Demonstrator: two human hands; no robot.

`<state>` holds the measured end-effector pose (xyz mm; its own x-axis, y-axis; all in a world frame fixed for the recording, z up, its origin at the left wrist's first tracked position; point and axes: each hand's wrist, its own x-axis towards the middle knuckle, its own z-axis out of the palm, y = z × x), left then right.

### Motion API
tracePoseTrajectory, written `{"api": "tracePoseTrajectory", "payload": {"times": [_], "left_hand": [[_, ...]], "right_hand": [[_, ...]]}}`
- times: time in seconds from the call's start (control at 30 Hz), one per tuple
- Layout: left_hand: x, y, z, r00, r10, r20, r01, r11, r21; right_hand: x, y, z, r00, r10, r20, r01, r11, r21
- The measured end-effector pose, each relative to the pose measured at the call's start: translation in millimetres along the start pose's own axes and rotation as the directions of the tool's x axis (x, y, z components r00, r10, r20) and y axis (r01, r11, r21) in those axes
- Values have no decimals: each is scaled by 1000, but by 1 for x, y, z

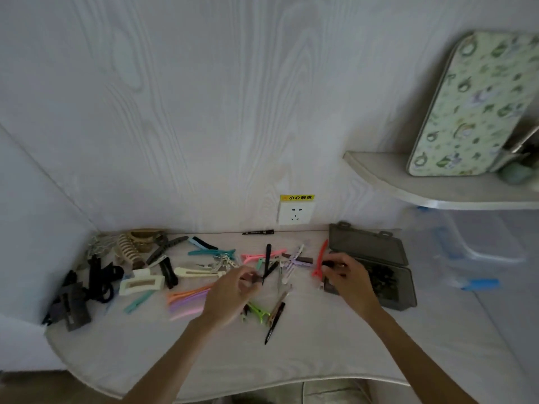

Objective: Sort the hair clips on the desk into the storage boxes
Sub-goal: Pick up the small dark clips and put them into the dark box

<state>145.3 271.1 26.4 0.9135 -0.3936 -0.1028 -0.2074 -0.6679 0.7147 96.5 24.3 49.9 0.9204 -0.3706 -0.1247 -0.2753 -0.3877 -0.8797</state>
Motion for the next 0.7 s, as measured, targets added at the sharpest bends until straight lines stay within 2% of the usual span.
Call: {"api": "tracePoseTrajectory", "payload": {"times": [0.1, 0.17, 0.23, 0.37, 0.43, 0.53, 0.63, 0.7], "left_hand": [[22, 49, 31, 990, 118, 72, -115, 992, -47], [34, 79, 53, 977, 178, 117, -170, 983, -74], [45, 103, 73, 965, 203, 168, -191, 978, -85], [48, 114, 84, 962, 147, 230, -117, 984, -137], [42, 96, 74, 974, 112, 197, -96, 992, -85], [27, 61, 52, 991, 59, 118, -58, 998, -15], [6, 19, 16, 1000, -28, -3, 28, 999, 33], [-7, -11, -8, 985, -113, -129, 118, 992, 34]], "right_hand": [[-6, 9, -44, 982, 19, -188, -46, 990, -137], [-8, 13, -63, 969, -11, -248, -37, 981, -189], [-8, 17, -74, 971, -37, -234, -21, 970, -242], [-3, 33, -88, 994, 10, -106, -42, 951, -307], [-1, 38, -90, 994, -13, -107, -25, 938, -346], [4, 34, -82, 984, -129, -127, 62, 900, -431], [18, 6, -37, 989, -147, 1, 139, 928, -345], [27, -19, 8, 977, -131, 168, 173, 947, -271]]}}
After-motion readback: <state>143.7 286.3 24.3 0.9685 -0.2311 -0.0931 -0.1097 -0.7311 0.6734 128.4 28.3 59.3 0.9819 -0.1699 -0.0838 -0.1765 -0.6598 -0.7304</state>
